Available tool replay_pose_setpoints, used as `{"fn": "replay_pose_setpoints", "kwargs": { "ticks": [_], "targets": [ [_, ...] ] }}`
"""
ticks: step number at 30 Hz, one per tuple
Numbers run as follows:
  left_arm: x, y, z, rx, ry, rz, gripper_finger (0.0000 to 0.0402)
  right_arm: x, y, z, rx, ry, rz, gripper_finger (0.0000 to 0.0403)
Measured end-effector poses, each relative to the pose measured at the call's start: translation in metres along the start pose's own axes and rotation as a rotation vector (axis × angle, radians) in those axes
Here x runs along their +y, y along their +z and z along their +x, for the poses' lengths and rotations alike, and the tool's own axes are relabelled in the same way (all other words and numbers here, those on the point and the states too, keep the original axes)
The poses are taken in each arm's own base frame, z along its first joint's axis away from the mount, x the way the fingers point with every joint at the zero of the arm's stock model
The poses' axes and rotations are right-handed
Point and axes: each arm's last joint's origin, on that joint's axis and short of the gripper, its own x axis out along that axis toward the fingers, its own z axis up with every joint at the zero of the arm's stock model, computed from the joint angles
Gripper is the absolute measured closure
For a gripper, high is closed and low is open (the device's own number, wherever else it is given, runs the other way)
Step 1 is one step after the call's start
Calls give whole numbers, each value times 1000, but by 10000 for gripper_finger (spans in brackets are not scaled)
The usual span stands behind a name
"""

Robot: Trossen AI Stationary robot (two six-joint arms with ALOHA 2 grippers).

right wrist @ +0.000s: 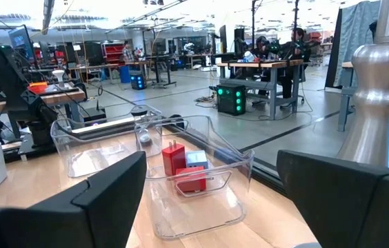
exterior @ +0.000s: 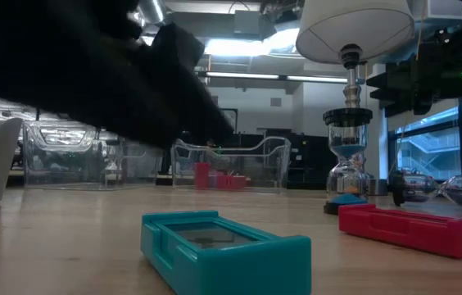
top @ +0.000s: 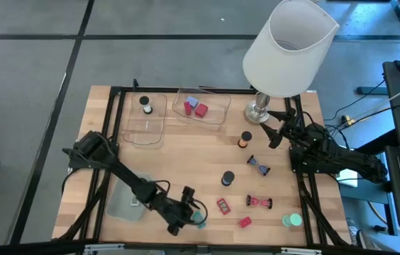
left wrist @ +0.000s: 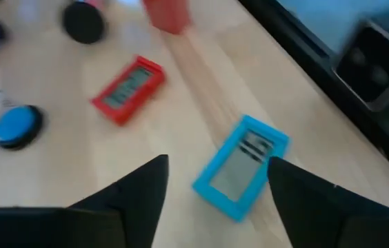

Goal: Pick & Place Office items
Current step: Put the blue digital timer into the gray bin

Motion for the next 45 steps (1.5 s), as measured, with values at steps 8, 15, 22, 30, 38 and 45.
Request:
{"fn": "replay_pose_setpoints", "kwargs": {
  "ticks": [8,15,22,30,38,45],
  "targets": [
    [2,-17,17,58,-104,124,114,0,0,0,0,0,0,76],
    [15,-21,29,37,-139,97,114,0,0,0,0,0,0,76],
    [17,-21,30,37,-134,86,114,0,0,0,0,0,0,76],
    [18,-21,31,41,-114,54,143,0,0,0,0,0,0,76],
    [20,-22,31,53,-57,25,231,0,0,0,0,0,0,76],
    [22,-23,31,63,-33,-10,296,0,0,0,0,0,0,76]
  ]
}}
